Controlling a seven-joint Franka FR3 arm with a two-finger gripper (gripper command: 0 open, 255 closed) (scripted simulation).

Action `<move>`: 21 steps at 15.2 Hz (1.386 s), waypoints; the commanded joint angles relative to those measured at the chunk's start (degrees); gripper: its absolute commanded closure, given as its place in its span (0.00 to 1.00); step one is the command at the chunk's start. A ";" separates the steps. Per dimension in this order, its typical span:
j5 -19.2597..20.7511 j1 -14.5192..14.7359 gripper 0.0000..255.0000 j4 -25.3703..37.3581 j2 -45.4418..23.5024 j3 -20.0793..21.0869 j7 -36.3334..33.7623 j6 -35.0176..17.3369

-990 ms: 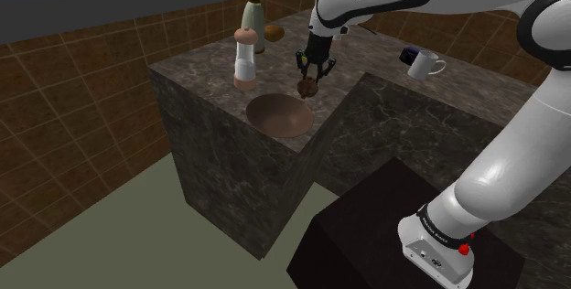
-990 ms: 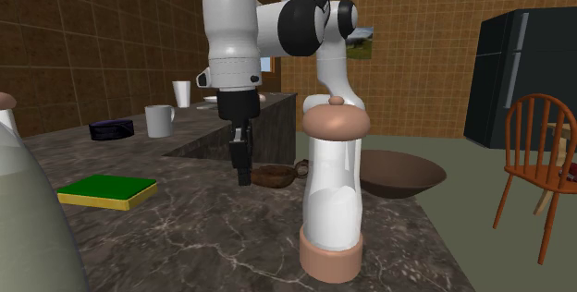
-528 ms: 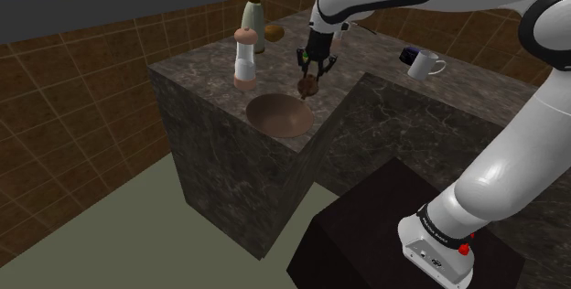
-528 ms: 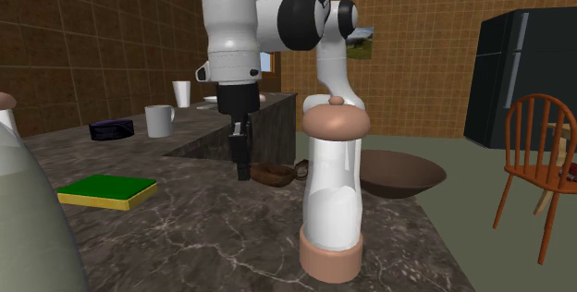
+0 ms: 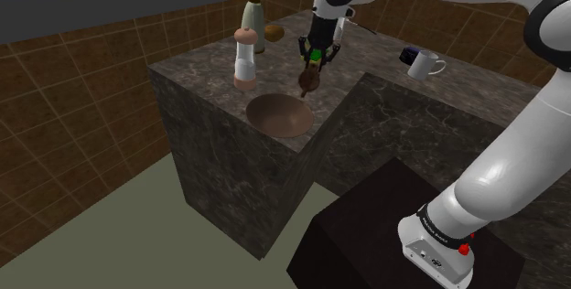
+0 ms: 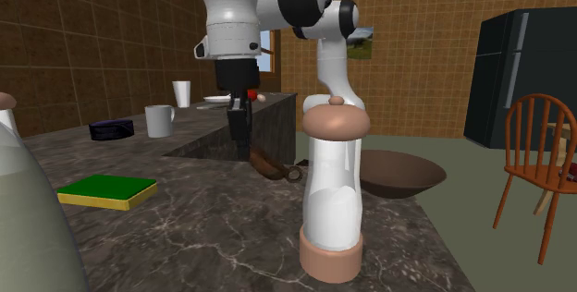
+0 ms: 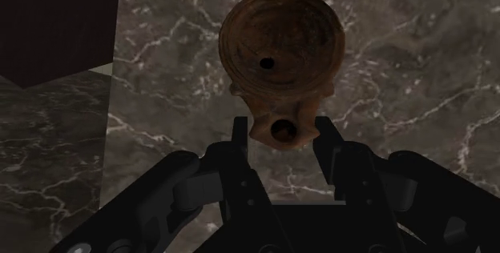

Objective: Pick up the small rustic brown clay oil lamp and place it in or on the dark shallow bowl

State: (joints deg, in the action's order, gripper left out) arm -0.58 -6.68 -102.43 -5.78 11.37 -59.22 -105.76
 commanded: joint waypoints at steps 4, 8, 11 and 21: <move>-0.07 -0.04 1.00 3.50 0.43 -0.02 0.02 3.93; -0.08 -0.03 1.00 6.53 0.47 0.00 -0.04 7.00; -0.05 0.00 1.00 8.99 0.35 0.01 -0.11 9.35; -2.06 5.28 1.00 0.93 7.65 5.10 -10.17 8.06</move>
State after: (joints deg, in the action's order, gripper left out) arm -2.38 -2.06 -100.71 1.10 15.80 -68.03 -97.59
